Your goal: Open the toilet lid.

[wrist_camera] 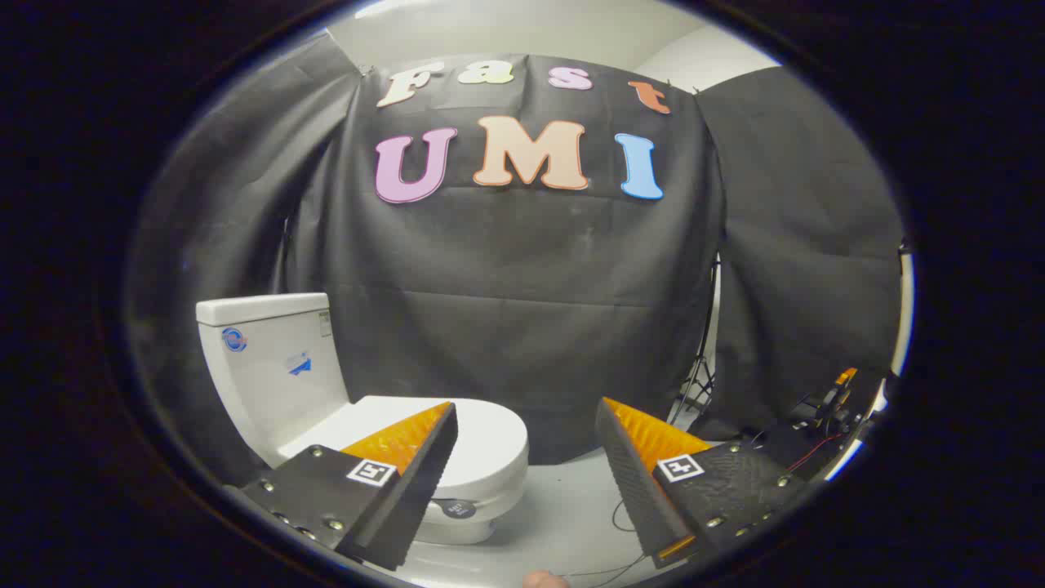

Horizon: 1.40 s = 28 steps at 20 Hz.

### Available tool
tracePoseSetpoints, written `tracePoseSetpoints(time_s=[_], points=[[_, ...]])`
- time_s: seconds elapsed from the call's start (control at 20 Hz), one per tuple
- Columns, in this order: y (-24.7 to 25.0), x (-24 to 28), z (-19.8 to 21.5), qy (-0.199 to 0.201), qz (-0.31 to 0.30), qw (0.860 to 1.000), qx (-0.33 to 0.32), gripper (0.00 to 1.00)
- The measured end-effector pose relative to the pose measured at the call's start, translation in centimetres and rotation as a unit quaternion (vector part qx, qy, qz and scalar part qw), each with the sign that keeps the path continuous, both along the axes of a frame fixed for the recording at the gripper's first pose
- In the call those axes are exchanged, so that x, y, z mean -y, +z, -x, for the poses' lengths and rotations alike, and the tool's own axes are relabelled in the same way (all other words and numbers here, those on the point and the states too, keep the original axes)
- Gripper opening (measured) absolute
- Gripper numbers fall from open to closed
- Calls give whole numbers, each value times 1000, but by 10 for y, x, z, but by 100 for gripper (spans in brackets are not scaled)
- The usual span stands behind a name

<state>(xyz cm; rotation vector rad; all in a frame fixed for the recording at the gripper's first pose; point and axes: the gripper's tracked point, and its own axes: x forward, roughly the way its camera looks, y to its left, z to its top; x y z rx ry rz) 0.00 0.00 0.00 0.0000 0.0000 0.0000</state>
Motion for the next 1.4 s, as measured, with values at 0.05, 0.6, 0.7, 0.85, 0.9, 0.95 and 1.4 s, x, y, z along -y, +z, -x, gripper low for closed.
tracePoseSetpoints(time_s=[0.05, 0.6, 0.7, 0.85, 0.9, 0.95, 1.4], points=[[-2, -1, -1, -1, -1, 1000, -1, 100], [-28, -20, -21, 8, -5, 1000, -30, 100], [-29, -21, -24, 7, -16, 999, -31, 100], [-35, -21, -29, 4, -26, 999, -35, 100], [-37, -20, -31, 4, -31, 999, -38, 100], [-41, -21, -33, 5, -36, 998, -42, 100], [-109, -20, -64, -2, -100, 987, -129, 100]])
